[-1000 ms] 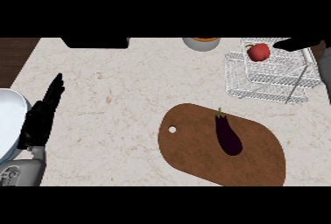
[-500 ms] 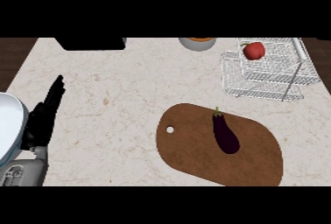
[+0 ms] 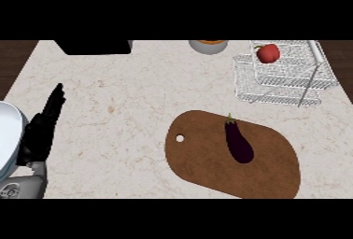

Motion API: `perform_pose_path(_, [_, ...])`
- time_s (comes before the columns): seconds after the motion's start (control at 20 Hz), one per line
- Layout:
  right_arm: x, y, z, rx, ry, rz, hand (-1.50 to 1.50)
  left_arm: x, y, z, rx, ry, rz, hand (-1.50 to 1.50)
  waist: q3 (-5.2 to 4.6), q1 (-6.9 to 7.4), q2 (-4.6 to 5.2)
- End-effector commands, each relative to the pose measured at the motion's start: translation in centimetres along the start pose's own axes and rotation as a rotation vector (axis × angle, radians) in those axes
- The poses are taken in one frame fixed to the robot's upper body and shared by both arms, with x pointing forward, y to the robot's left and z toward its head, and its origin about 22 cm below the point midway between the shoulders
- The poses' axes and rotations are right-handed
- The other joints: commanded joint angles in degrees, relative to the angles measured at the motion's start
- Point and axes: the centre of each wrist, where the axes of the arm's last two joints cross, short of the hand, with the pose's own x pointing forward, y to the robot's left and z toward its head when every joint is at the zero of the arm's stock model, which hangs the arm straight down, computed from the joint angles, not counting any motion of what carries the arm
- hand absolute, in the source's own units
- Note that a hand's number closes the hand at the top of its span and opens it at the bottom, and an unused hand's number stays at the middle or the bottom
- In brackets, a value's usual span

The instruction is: Pick the bell pepper from the cutting board and place it in the tiered basket

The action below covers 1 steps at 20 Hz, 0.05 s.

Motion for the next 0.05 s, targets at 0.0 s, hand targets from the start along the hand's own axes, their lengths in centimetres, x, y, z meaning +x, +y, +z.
perform_pose_path(0.0, [-4.66,-3.78,2.43,-0.011,-0.032,-0.055,-1.50,1.37,-1.42,-1.05,-0.009,-0.010,0.007,0.00,0.03,0.07,0.24])
